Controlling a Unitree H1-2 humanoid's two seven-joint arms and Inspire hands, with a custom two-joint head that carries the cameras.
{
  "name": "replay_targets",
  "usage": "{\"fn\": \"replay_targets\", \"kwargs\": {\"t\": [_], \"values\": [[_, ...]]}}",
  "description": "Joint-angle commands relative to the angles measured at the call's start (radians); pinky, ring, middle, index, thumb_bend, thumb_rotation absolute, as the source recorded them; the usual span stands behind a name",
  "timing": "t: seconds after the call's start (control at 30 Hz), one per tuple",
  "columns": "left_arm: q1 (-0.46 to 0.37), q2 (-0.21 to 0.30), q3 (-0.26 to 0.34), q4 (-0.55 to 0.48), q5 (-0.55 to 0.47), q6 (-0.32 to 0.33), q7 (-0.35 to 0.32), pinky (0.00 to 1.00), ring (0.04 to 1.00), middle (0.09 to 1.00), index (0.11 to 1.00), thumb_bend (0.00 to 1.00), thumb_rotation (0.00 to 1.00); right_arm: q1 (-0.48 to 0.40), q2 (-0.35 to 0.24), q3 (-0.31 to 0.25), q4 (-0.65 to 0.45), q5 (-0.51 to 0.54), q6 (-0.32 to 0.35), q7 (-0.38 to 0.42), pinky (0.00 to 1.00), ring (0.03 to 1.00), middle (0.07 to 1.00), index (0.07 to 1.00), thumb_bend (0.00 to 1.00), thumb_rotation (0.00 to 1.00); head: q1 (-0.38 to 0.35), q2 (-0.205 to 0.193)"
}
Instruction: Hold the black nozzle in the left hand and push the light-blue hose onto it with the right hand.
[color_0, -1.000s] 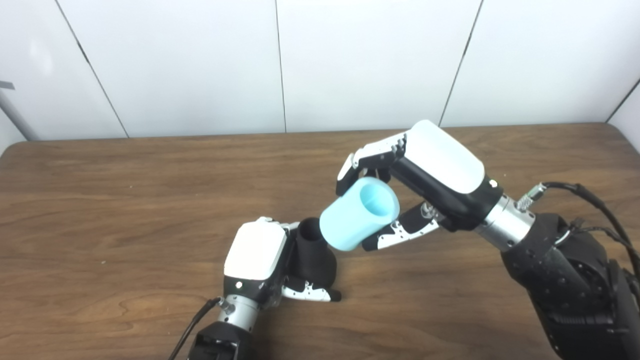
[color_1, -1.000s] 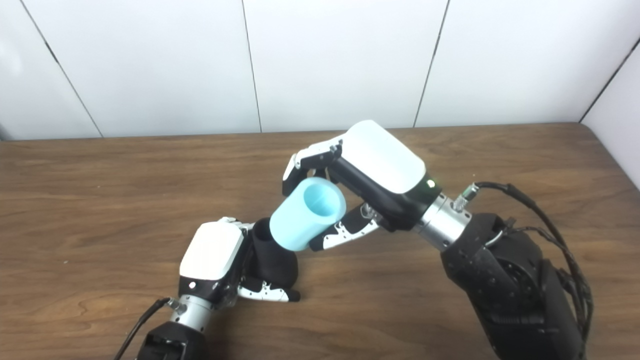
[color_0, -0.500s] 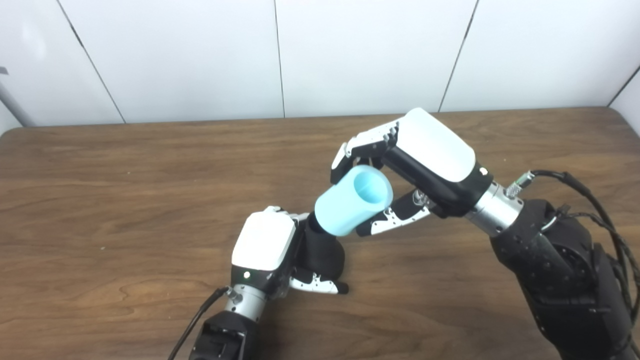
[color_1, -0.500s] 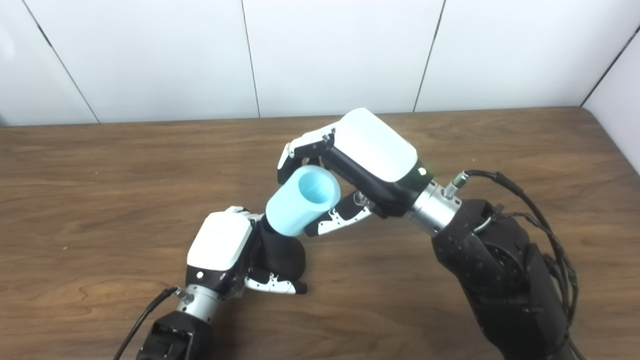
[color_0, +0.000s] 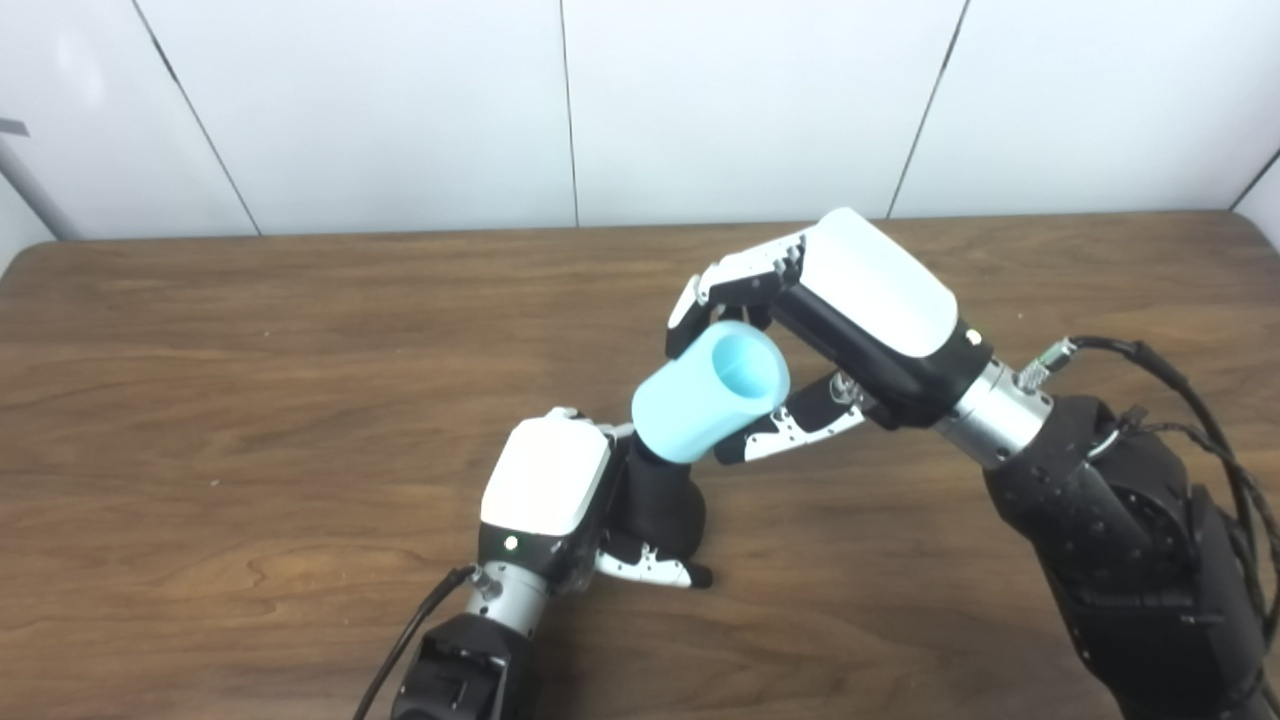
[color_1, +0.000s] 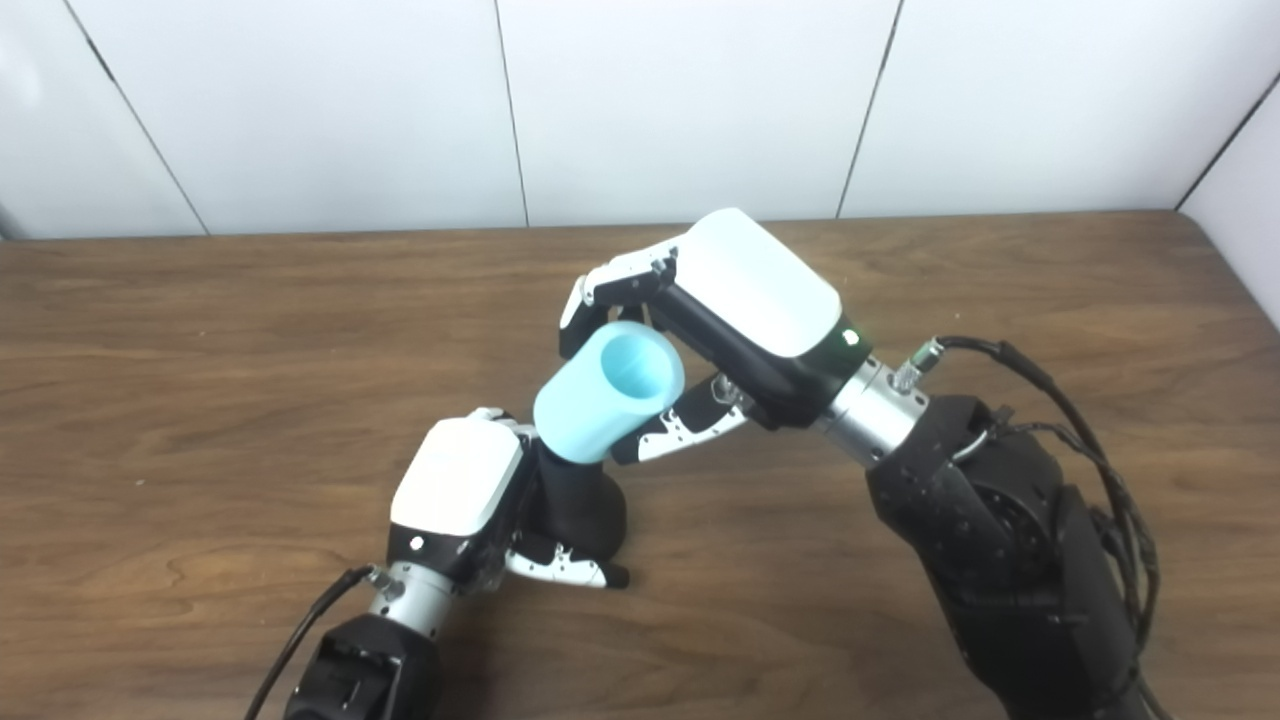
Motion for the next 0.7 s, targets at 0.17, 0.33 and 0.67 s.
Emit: {"fn": "replay_targets", "kwargs": {"t": [0.17, 0.33, 0.67], "values": [[0.012, -0.005, -0.006, -0.008, 0.01, -0.005, -0.017, 0.76, 0.57, 0.464, 0.499, 0.52, 0.0, -0.008, -0.011, -0.005, -0.024, -0.002, 0.002, 0.005, 0.31, 0.424, 0.49, 0.497, 0.5, 0.0, -0.002, 0.011], [0.01, -0.007, -0.007, -0.012, 0.019, -0.002, -0.027, 0.77, 0.579, 0.471, 0.496, 0.52, 0.0, -0.014, -0.018, -0.013, -0.024, 0.001, 0.007, 0.022, 0.31, 0.424, 0.487, 0.508, 0.5, 0.0, -0.002, 0.016], [0.012, -0.007, -0.004, -0.01, 0.013, -0.003, -0.018, 0.76, 0.579, 0.464, 0.499, 0.52, 0.0, -0.036, -0.021, -0.044, -0.027, 0.014, 0.015, 0.024, 0.32, 0.407, 0.5, 0.508, 0.5, 0.0, -0.008, 0.017]]}}
